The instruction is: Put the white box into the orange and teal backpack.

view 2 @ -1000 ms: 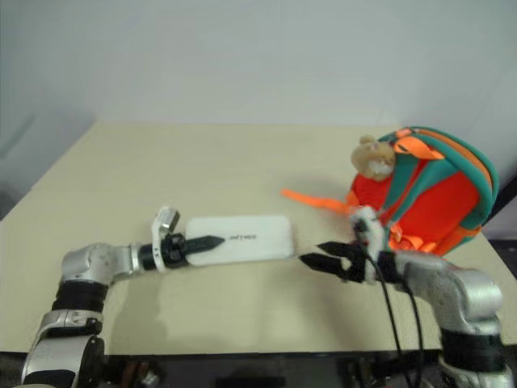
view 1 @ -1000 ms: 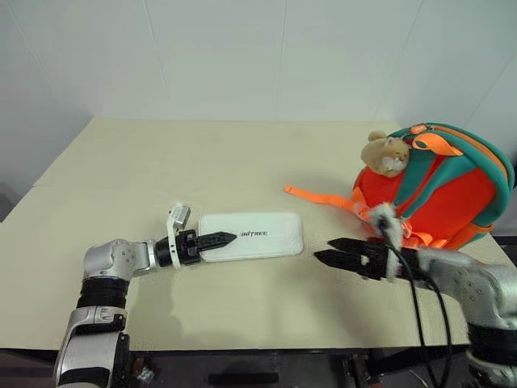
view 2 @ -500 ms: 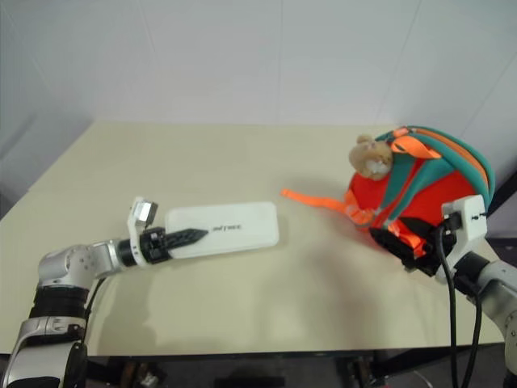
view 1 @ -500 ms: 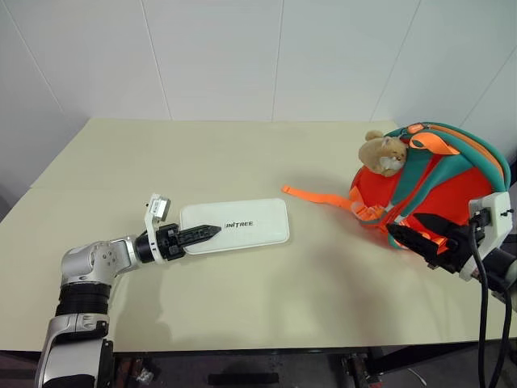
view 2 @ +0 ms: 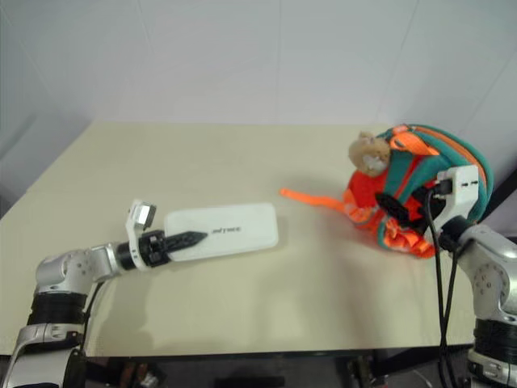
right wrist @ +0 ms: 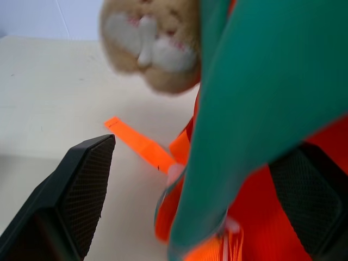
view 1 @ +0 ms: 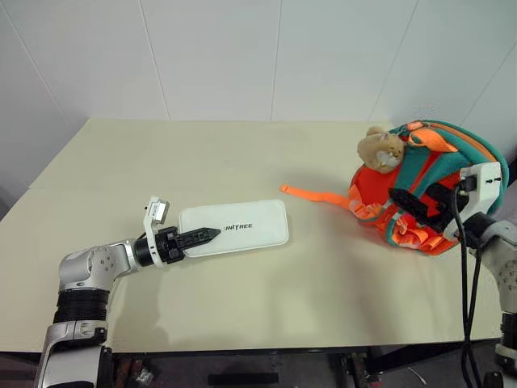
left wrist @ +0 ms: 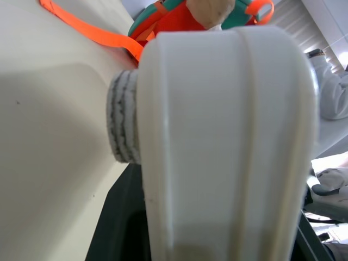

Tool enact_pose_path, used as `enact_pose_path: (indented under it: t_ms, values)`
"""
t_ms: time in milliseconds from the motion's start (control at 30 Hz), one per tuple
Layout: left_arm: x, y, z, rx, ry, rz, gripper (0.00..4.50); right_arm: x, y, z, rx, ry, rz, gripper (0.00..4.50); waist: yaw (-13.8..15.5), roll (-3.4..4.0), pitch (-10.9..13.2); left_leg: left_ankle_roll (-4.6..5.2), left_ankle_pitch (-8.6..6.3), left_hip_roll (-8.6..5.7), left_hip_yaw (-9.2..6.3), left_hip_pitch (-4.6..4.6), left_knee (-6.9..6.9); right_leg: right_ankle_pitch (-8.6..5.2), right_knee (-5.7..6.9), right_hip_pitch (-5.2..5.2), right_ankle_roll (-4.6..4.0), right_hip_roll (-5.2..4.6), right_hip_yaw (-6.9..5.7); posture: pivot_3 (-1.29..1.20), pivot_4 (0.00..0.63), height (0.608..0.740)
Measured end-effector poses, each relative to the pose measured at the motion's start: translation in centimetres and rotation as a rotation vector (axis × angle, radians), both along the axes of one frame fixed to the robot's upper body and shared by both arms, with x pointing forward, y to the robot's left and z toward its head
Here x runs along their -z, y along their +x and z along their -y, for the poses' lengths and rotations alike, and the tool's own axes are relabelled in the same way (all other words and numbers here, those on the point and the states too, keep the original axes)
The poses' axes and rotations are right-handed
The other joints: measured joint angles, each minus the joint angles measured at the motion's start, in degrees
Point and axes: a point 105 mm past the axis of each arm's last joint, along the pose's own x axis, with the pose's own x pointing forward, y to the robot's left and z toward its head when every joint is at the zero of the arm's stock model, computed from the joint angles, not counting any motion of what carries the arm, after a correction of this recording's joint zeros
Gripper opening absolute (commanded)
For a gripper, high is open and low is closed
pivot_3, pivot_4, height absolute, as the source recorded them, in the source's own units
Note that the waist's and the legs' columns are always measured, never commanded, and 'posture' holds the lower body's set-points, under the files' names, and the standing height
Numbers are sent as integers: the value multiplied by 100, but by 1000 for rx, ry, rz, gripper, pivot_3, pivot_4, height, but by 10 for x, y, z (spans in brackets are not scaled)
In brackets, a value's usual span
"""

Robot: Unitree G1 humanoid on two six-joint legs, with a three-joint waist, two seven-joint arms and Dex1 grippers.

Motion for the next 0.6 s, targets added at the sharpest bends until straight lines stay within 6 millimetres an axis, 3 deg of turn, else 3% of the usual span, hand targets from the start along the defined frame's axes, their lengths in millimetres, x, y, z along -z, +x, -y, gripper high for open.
enact_pose_path:
  t_ms: [200, 300, 600]
  values:
    - [-3, -1, -2, -20, -14, 11, 1307, -3, 17, -20, -44, 97, 37, 4500, -12, 1, 0, -1, 1, 0, 0, 1, 4, 0, 7, 0, 0, 0, 0, 0, 150, 740]
    - [-3, -2, 1, -14, -17, 13, 1307, -1, 22, -31, -67, 123, 38, 3977, -10, 1, 0, -2, 1, 1, -1, 1, 3, 0, 9, -1, 0, 1, -1, 0, 150, 740]
    - [1, -3, 0, -26, -17, 0, 1307, 2, 24, -49, -137, 121, 35, 816, -15, 1, 0, -2, 1, 1, -1, 2, 8, 0, 14, -1, 0, 1, -1, 0, 150, 740]
